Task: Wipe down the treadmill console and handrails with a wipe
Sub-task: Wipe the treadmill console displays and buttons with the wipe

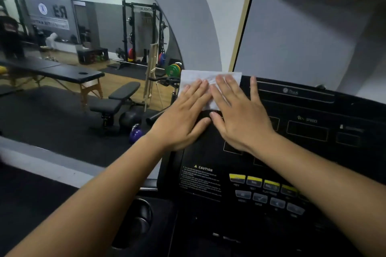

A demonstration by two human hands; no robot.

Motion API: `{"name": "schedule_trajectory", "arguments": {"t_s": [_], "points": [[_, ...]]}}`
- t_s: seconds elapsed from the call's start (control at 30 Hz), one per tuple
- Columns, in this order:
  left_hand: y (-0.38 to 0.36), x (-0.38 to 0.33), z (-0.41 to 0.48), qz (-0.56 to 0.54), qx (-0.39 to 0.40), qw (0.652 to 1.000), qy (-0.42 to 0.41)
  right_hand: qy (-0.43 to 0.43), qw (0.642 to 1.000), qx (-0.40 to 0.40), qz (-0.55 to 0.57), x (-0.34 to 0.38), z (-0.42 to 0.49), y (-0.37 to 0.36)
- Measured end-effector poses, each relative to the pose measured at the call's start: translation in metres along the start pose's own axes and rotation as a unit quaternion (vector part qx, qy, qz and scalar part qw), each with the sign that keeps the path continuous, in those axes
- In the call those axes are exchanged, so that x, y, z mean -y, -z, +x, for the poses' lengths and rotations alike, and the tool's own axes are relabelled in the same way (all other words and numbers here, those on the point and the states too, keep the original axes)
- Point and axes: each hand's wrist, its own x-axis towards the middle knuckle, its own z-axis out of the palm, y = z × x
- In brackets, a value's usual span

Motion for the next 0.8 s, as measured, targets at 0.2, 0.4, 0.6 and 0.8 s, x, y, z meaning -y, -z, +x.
{"name": "schedule_trajectory", "arguments": {"t_s": [0.2,0.4,0.6,0.8], "points": [[-0.025,-0.019,-0.082,0.036,0.043,0.998,-0.043,0.077,0.996,0.022,0.029,0.034,-0.072,-0.023],[0.007,0.007,-0.002,0.012,0.012,1.000,-0.011,0.006,0.999,0.022,-0.022,0.003,-0.010,0.001],[-0.013,-0.015,-0.027,-0.031,-0.020,0.999,0.021,-0.008,1.000,0.016,-0.015,0.020,-0.029,-0.005],[-0.038,-0.037,-0.113,-0.083,0.007,0.996,0.012,0.088,0.995,0.037,0.028,0.052,-0.093,-0.028]]}}
